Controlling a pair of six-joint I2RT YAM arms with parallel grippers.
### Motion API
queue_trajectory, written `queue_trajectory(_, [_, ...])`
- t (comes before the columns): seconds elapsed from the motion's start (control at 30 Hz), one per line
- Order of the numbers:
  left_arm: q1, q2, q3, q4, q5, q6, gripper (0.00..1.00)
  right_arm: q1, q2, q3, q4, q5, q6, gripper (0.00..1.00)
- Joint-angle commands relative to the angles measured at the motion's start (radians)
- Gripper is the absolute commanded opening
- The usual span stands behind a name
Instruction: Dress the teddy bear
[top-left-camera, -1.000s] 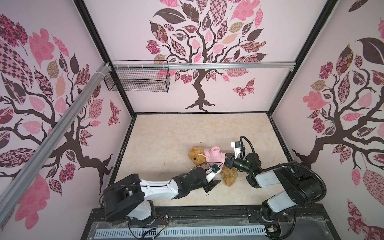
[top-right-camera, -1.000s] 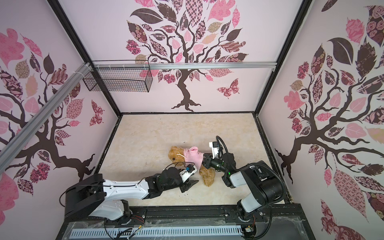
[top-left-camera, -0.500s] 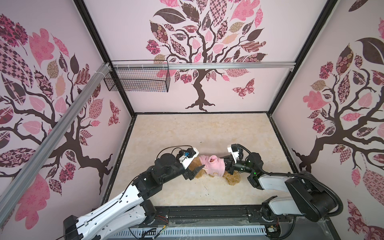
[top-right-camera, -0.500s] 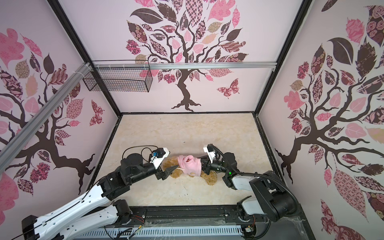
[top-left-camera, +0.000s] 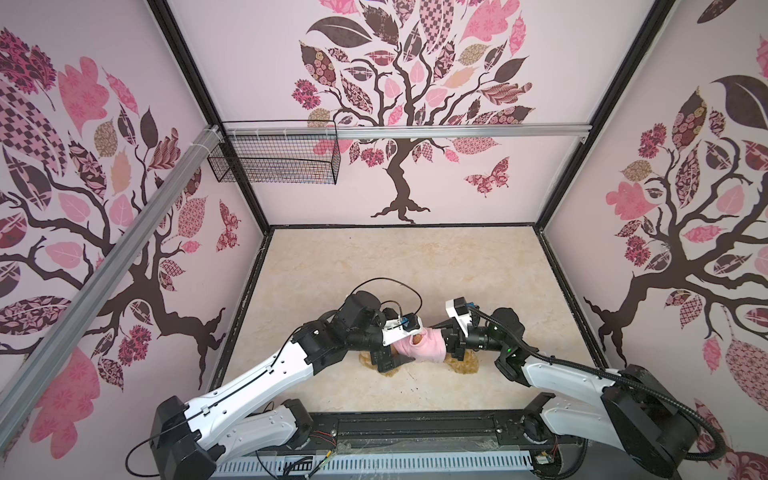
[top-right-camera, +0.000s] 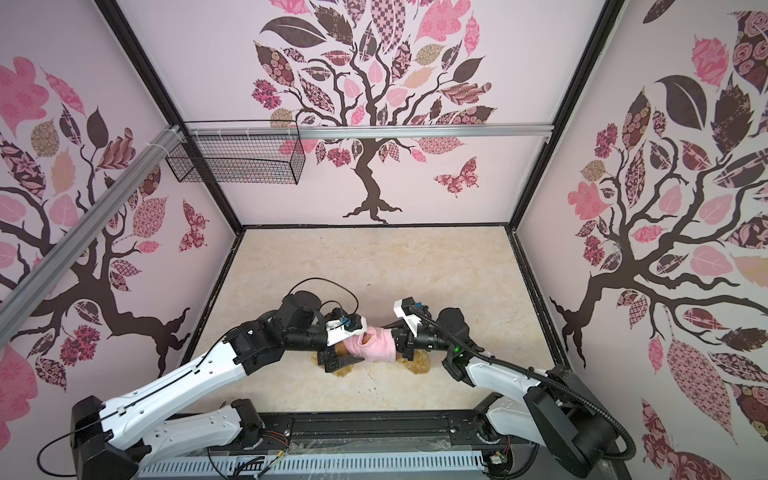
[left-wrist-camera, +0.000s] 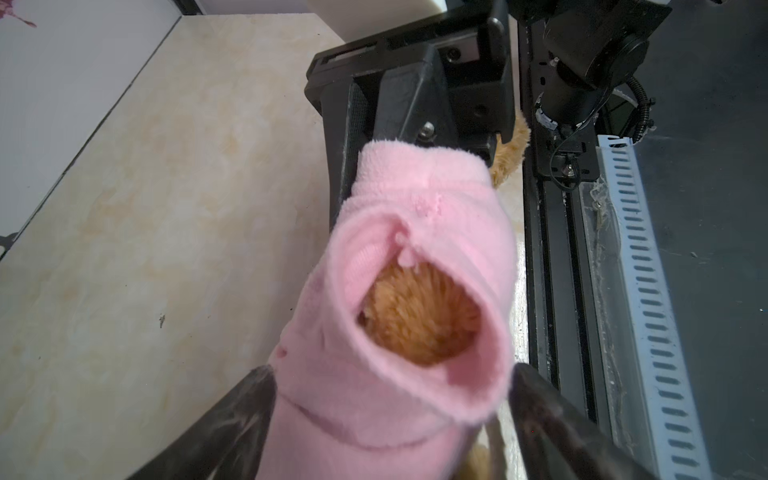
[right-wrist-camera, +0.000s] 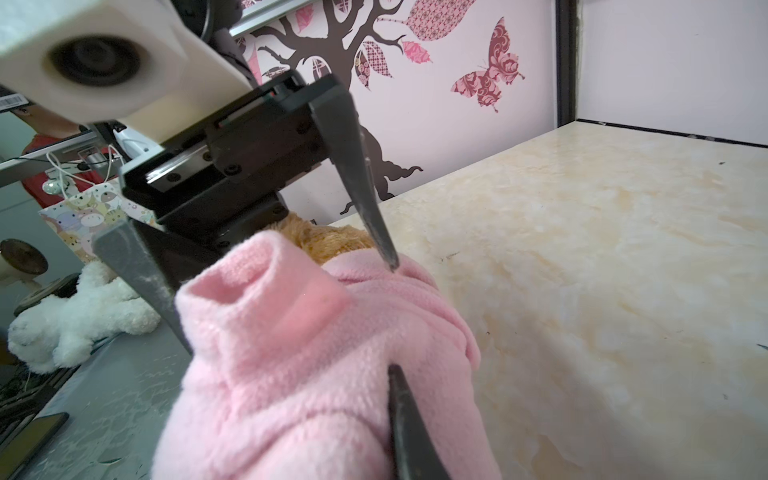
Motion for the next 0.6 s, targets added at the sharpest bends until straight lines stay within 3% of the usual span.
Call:
queue_trajectory(0.0, [0.003,0.039,0.058,0.062,0.024,-0.012,0.86,0.034,-0.018,0.046,0.02,0.009,-0.023,0.07])
queue_trajectory(0.2, [0.02,0.073,0.055,0.078,-0.061,-0.062,0.61,0.043,-0.032,0.025,0.057,0.007,-0.027,0.08])
queue_trajectory(0.4, [0.035,0.054,0.022,0.139,-0.034,-0.12,0.4,0.043,-0.067,0.012,-0.038,0.036,-0.132,0.09])
queue_trajectory(0.57, [0.035,0.042,-0.001,0.136,-0.044,-0.077,0.28,0.043,-0.111,-0.006,-0.073,0.126,-0.169,0.19])
